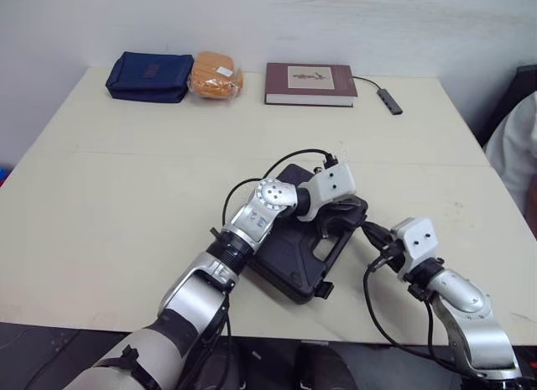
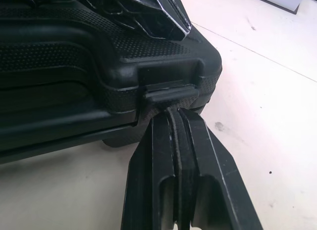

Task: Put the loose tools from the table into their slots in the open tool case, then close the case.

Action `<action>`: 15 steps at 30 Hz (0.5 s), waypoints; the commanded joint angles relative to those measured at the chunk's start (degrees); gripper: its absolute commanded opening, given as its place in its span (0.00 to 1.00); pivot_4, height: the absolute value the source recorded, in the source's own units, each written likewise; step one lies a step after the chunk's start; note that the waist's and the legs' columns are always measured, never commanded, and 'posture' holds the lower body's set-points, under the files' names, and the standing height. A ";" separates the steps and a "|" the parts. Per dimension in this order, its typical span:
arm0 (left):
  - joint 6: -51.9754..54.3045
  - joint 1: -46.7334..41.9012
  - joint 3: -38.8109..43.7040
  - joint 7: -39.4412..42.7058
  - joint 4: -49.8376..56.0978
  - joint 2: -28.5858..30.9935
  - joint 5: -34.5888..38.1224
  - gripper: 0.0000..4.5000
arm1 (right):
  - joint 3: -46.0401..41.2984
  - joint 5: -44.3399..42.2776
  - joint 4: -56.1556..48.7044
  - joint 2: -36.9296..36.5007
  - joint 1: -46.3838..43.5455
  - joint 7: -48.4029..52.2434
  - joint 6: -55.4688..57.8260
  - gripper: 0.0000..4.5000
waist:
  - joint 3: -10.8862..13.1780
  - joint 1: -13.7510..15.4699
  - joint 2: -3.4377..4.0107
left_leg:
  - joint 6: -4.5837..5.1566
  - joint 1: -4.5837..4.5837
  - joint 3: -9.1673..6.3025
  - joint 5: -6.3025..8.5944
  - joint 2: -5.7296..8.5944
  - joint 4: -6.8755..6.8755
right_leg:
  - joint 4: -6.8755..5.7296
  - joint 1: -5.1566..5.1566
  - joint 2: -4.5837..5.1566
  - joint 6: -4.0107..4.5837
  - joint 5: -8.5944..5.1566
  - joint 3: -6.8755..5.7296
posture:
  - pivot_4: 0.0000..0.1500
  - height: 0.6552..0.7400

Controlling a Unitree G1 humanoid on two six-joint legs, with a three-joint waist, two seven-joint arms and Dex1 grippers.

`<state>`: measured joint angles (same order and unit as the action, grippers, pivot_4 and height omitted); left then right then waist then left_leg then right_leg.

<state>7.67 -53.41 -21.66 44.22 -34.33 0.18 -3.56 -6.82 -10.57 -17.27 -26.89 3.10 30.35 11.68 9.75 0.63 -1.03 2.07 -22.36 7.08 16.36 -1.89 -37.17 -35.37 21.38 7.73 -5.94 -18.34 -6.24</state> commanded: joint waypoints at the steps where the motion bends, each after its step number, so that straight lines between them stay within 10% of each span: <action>1: 5.06 4.13 -3.21 1.84 -4.24 1.05 -2.83 0.01 | 1.52 -0.19 -1.40 -0.27 -1.91 1.26 -1.84 0.00 | -0.02 -0.32 -0.02 | 0.00 0.01 0.00 0.00 -0.01 0.00 | 0.00 0.00 -0.01 0.01 0.00 0.01 | 1.00 1.00; 15: 8.68 4.73 -3.32 1.20 -3.94 2.62 -3.61 0.01 | 2.12 0.52 -2.46 -2.94 -5.09 3.70 -1.10 0.00 | -0.19 -1.03 -0.09 | -0.09 0.06 0.01 0.03 -0.15 0.02 | -0.04 0.00 -0.07 0.12 -0.03 0.14 | 1.00 1.00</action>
<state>11.79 -53.09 -21.47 44.69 -32.45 1.33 -3.56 -4.96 -8.88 -16.48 -29.81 0.38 33.33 11.94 9.56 -0.40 -1.13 1.97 -22.30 7.09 16.39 -2.05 -37.15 -35.41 21.37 7.65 -5.81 -18.37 -6.10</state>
